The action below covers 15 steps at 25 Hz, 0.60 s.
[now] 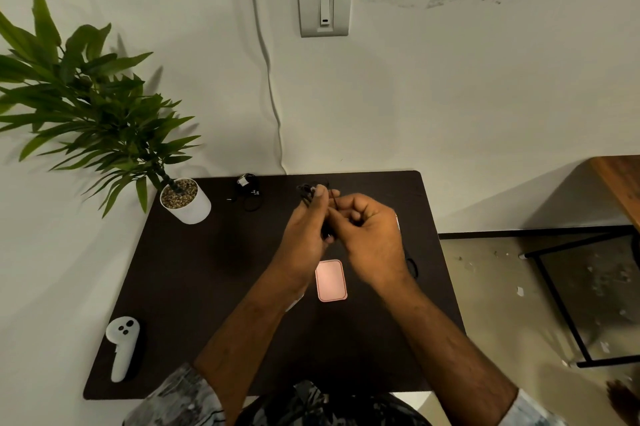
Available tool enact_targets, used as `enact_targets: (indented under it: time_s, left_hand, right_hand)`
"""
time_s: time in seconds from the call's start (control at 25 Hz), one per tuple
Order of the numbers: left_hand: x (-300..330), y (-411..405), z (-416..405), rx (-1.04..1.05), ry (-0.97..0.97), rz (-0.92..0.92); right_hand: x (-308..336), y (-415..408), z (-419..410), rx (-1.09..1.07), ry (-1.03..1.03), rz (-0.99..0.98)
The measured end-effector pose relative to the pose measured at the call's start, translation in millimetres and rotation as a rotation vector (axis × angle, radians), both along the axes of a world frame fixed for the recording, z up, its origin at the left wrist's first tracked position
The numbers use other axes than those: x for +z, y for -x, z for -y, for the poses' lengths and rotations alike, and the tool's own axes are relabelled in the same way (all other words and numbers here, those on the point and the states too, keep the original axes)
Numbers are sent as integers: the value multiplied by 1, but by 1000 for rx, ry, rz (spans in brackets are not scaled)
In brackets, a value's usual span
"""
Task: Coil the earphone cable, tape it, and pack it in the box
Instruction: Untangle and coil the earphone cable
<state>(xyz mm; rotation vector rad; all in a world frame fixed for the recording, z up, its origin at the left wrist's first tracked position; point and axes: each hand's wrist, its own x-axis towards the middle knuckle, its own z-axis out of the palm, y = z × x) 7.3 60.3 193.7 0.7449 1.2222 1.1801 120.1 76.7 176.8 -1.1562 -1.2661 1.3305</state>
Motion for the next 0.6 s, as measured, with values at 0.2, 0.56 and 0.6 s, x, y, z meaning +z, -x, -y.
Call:
enact_targets:
  time_s: [0.2,0.56,0.6]
  left_hand:
    - [1,4,0,-134,-104,-300]
    - [-6,-4,-1,-39,-94,-221]
    - [-7,-5,-1,-4,-72,-230]
  right_hand:
    - [6,-14,-7,92,88,-103]
    - [-1,-8,1,-12,-188,443]
    - [2,-8,3,-9,-194,455]
